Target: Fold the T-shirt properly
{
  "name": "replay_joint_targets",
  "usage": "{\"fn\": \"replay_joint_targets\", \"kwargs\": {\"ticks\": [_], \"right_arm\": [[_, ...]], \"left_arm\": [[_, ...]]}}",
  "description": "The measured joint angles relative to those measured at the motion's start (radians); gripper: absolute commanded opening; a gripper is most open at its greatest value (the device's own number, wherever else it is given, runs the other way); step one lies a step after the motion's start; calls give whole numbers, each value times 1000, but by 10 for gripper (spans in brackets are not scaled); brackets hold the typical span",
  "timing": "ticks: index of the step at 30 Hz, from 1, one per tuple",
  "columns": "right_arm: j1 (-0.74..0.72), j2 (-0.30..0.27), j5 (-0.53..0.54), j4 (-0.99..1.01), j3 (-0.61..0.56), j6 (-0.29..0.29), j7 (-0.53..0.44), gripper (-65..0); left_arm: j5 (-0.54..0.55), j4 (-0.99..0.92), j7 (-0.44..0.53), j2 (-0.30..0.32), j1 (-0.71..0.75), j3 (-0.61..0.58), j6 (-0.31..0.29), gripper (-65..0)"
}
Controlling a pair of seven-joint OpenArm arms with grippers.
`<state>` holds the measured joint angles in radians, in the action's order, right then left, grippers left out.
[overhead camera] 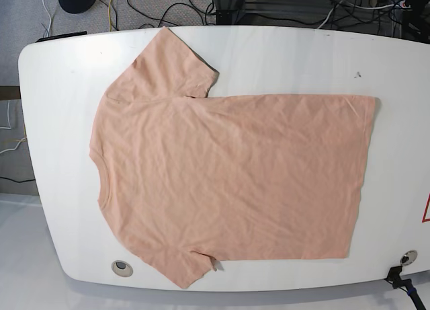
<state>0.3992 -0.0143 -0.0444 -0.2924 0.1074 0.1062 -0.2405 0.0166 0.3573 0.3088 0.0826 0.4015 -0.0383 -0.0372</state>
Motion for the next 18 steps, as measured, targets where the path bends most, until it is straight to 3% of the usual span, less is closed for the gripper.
{"fn": "replay_joint_targets", "kwargs": {"ticks": [10, 17, 18], "right_arm": [[49, 0, -4, -50, 3, -1, -3, -608], [188, -2, -4, -213, 5, -1, -13, -611], [211, -2, -4, -253, 5, -1, -5, -612]], "left_arm": [[0, 13, 0, 10, 24, 1, 4, -650], [6, 198, -19, 37, 167, 6, 7, -650], [11, 286, -71, 39, 203, 12, 8, -650]]}}
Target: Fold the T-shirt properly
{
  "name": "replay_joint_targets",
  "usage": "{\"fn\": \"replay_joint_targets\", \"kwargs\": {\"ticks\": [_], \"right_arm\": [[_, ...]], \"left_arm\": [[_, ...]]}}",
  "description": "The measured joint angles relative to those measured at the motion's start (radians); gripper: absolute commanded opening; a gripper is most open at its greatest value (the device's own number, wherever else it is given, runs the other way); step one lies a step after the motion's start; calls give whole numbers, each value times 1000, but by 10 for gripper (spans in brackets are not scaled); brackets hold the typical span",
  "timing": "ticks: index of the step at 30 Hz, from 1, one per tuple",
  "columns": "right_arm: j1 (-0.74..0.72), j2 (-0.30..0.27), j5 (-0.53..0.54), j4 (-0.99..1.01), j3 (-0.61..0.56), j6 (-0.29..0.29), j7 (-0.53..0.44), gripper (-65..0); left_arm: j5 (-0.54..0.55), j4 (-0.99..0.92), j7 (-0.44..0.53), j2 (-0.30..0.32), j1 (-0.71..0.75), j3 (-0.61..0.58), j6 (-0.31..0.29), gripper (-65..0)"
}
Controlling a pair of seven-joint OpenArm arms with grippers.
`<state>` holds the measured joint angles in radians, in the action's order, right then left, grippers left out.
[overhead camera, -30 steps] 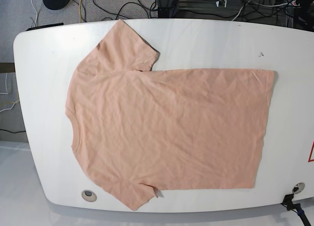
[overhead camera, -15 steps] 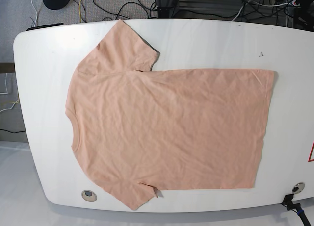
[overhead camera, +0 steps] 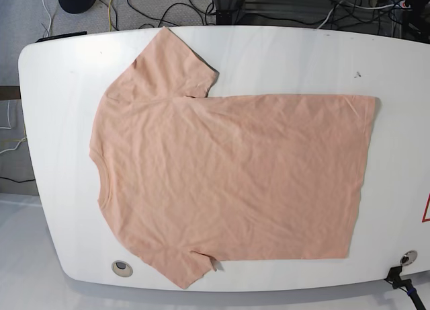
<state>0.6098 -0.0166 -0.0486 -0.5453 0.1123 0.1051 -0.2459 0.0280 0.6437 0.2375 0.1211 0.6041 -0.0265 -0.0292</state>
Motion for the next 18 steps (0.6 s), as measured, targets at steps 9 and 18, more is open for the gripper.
{"fn": "replay_joint_targets", "kwargs": {"ticks": [9, 18], "right_arm": [[172, -23, 0, -273, 3, 2, -6, -609], [387, -61, 3, -557, 6, 11, 3, -608]], "left_arm": [[42, 370, 26, 61, 232, 27, -8, -650], [33, 598, 3, 111, 391, 98, 1, -648]]}}
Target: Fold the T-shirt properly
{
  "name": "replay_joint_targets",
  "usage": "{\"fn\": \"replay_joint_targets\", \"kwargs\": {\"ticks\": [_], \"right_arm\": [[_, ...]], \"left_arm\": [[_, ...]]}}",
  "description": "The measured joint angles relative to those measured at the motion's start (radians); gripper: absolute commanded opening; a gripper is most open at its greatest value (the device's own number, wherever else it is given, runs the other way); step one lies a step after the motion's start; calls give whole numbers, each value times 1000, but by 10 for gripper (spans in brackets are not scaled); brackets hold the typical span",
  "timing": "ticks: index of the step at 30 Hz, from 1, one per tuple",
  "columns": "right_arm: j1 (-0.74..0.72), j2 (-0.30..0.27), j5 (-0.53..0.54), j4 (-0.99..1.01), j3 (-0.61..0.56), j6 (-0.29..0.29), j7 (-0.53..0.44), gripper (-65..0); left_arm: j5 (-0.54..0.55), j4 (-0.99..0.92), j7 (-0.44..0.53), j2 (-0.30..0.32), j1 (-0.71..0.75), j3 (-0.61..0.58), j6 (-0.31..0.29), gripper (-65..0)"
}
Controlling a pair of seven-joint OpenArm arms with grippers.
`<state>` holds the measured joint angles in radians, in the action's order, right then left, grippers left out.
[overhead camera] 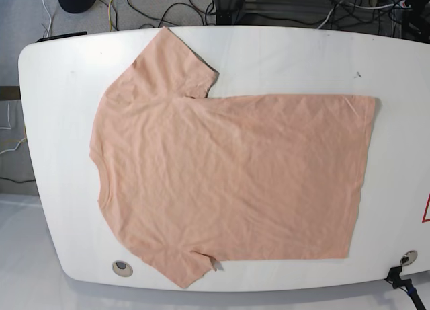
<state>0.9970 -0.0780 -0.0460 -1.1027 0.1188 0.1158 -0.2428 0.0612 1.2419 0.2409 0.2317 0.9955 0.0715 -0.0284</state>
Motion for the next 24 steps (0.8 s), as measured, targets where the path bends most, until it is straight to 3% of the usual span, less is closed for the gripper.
{"fn": "replay_joint_targets", "kwargs": {"ticks": [5, 8, 9, 10, 11, 15, 20, 21, 24], "right_arm": [[68, -46, -2, -190, 2, -10, 10, -604], [107, -58, -6, -298, 3, -4, 80, -603], [116, -69, -12, -352, 10, -2, 97, -603], [105, -77, -8, -403, 21, -3, 76, -602], [93, -89, -3, -455, 36, -13, 60, -601], [100, -95, -13, -607, 68, 6, 195, -598], [51, -150, -17, -832, 104, -7, 258, -595], [49, -157, -18, -866, 106, -7, 282, -611], [20, -154, -16, -877, 116, 16, 275, -618]], "left_arm": [[-15, 212, -27, 7, 95, 16, -5, -648], [-33, 327, -101, 10, 150, 27, -4, -644], [-40, 375, -80, 8, 167, 27, -6, -643], [-43, 427, -60, 7, 167, 27, -14, -641], [-50, 451, -112, 7, 159, 27, -10, -640], [-94, 592, -138, 8, 181, 30, -35, -631], [-163, 758, -177, 8, 169, 27, -86, -623], [-173, 780, -184, 8, 167, 28, -95, -650], [-173, 791, -194, 7, 150, 42, -100, -650]]}}
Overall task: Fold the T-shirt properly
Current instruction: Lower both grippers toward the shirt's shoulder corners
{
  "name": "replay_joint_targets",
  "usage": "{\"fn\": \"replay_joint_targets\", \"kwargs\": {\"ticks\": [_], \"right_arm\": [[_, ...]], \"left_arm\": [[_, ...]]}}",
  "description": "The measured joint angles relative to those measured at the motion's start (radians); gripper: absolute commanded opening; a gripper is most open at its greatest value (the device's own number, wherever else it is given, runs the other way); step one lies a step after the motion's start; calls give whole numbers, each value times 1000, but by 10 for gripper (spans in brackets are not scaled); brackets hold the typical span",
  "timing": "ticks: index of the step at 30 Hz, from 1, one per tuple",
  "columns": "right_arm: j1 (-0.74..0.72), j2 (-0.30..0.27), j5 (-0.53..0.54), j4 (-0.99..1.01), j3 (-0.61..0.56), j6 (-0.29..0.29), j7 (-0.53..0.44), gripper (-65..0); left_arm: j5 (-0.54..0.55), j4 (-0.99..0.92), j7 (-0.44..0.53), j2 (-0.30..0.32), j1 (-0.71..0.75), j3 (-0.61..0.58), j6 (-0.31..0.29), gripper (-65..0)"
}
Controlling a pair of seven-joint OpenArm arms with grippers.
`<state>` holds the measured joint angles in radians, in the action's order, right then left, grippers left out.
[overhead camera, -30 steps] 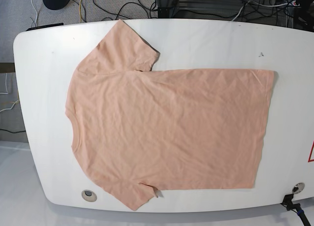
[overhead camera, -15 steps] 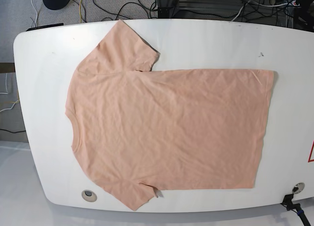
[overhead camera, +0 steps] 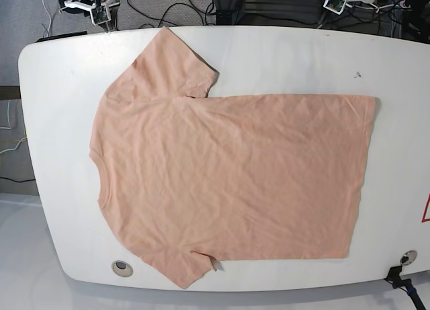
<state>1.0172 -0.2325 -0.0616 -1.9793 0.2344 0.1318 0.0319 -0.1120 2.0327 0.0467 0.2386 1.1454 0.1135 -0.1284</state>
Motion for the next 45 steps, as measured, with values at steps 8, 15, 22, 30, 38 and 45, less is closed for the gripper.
{"fn": "replay_joint_targets", "kwargs": {"ticks": [8, 15, 22, 30, 38, 45], "right_arm": [[-67, 32, 3, -69, 6, -1, 52, -570], [-164, 51, 9, -48, 3, 0, 53, -353], [-277, 64, 10, -16, 5, 10, 133, -341], [-355, 78, 8, -8, 8, 34, 210, -336], [-392, 80, 13, 6, 5, 45, 268, -335], [-414, 85, 20, 6, -58, 51, 323, -334]], "left_arm": [[0, 0, -32, 6, -94, 52, -8, -625], [-1, 13, -16, 55, -118, 69, -28, -403], [1, 31, -33, 91, -162, 84, -108, -341], [72, 42, -108, 95, -214, 105, -170, -357], [40, 48, -159, 131, -342, 107, -188, -371], [-46, 28, -171, 132, -400, 111, -187, -381]]}}
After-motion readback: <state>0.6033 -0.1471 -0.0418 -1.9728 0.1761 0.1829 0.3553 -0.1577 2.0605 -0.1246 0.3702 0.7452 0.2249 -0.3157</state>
